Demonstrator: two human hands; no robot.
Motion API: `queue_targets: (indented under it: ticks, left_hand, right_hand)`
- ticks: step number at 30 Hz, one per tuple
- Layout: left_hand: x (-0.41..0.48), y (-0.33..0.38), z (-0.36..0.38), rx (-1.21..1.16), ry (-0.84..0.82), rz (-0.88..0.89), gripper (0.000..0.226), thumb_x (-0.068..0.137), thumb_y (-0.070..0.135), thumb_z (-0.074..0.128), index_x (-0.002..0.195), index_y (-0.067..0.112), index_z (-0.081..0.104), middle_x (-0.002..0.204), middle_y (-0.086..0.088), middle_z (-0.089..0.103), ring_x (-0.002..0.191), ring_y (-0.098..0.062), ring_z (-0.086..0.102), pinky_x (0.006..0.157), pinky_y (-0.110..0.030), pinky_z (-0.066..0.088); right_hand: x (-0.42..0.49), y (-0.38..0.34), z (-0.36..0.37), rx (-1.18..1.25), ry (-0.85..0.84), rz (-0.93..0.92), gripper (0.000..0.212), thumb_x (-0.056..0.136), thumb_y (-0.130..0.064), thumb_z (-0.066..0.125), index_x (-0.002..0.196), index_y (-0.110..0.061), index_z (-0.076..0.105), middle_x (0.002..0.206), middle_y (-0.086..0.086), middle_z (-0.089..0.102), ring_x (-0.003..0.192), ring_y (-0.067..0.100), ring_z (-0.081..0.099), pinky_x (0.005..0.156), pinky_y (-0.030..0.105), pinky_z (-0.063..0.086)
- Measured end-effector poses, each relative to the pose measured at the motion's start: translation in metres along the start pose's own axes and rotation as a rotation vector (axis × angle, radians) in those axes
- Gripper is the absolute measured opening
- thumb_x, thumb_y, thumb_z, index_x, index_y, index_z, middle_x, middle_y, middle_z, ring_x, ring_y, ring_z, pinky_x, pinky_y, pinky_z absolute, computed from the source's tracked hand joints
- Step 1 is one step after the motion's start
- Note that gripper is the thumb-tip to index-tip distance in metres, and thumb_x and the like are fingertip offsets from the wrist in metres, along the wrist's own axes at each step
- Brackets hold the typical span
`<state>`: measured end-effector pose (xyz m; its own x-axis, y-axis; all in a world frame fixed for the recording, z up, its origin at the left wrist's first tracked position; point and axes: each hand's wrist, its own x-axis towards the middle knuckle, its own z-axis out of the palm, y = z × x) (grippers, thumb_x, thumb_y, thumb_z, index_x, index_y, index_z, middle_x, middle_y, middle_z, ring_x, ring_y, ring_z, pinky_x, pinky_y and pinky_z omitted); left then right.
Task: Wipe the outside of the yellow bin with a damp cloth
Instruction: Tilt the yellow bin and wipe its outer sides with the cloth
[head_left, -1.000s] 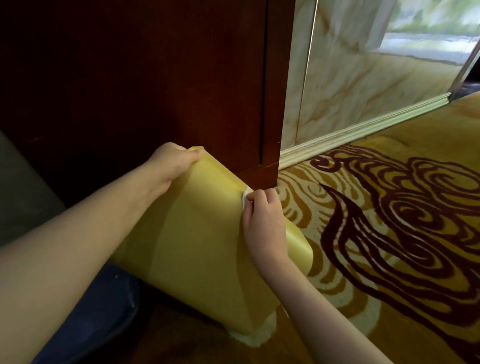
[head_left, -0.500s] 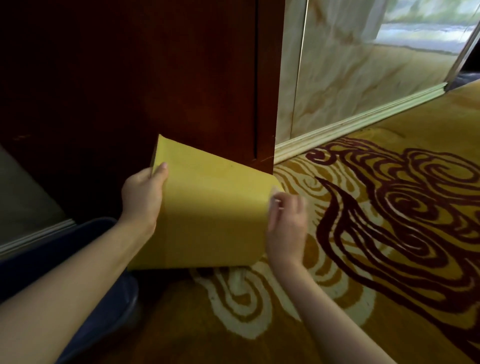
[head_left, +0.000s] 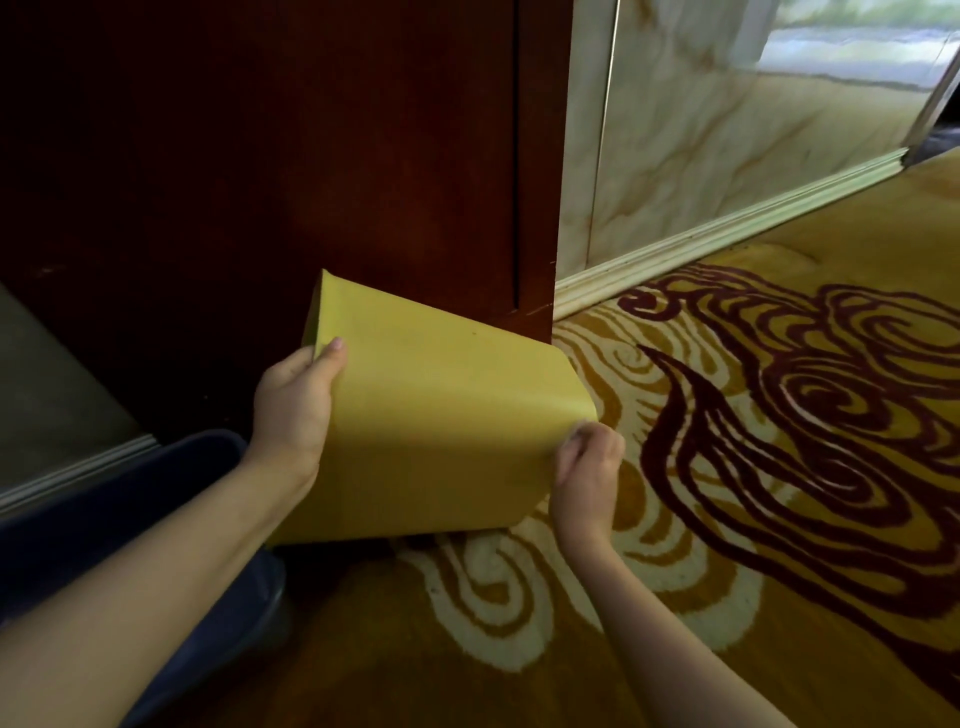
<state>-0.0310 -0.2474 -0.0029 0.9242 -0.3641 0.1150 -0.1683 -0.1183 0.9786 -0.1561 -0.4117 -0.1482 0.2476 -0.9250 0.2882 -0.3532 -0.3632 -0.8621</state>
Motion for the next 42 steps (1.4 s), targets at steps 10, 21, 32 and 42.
queue_targets:
  ticks: [10, 21, 32, 42]
  left_hand:
    - [-0.033, -0.006, -0.016, 0.112, -0.153, -0.015, 0.024, 0.093, 0.034, 0.041, 0.086, 0.035, 0.064, 0.088, 0.001, 0.069, 0.086, -0.020, 0.064, 0.065, -0.030, 0.042]
    - [0.010, 0.027, 0.004, 0.306, -0.110, -0.084, 0.030, 0.096, 0.036, 0.039, 0.110, 0.016, 0.056, 0.106, -0.015, 0.064, 0.095, -0.031, 0.062, 0.087, -0.053, 0.051]
    - [-0.010, 0.020, 0.001, 0.300, -0.138, -0.059, 0.021, 0.093, 0.032, 0.040, 0.094, 0.023, 0.059, 0.089, -0.008, 0.064, 0.082, -0.026, 0.061, 0.060, -0.031, 0.042]
    - [-0.025, 0.020, -0.001, 0.300, -0.154, -0.029, 0.020, 0.094, 0.030, 0.038, 0.088, 0.024, 0.056, 0.095, -0.015, 0.064, 0.084, -0.028, 0.060, 0.062, -0.032, 0.044]
  right_hand:
    - [-0.008, -0.108, -0.022, 0.154, -0.280, -0.382, 0.011, 0.093, -0.016, 0.049, 0.101, -0.012, 0.055, 0.095, -0.004, 0.049, 0.074, 0.001, 0.048, 0.061, 0.012, 0.043]
    - [-0.002, -0.079, -0.018, -0.046, -0.263, -0.317, 0.015, 0.090, -0.013, 0.055, 0.104, -0.013, 0.055, 0.101, 0.000, 0.053, 0.083, 0.012, 0.051, 0.074, 0.025, 0.048]
    - [0.007, -0.098, -0.030, 0.054, -0.213, -0.254, 0.013, 0.093, -0.017, 0.050, 0.102, -0.012, 0.057, 0.104, 0.003, 0.056, 0.084, 0.012, 0.052, 0.070, 0.020, 0.045]
    - [0.042, -0.072, -0.011, -0.048, -0.196, -0.122, 0.016, 0.094, -0.017, 0.047, 0.106, -0.010, 0.056, 0.108, 0.005, 0.054, 0.093, 0.019, 0.054, 0.083, 0.032, 0.049]
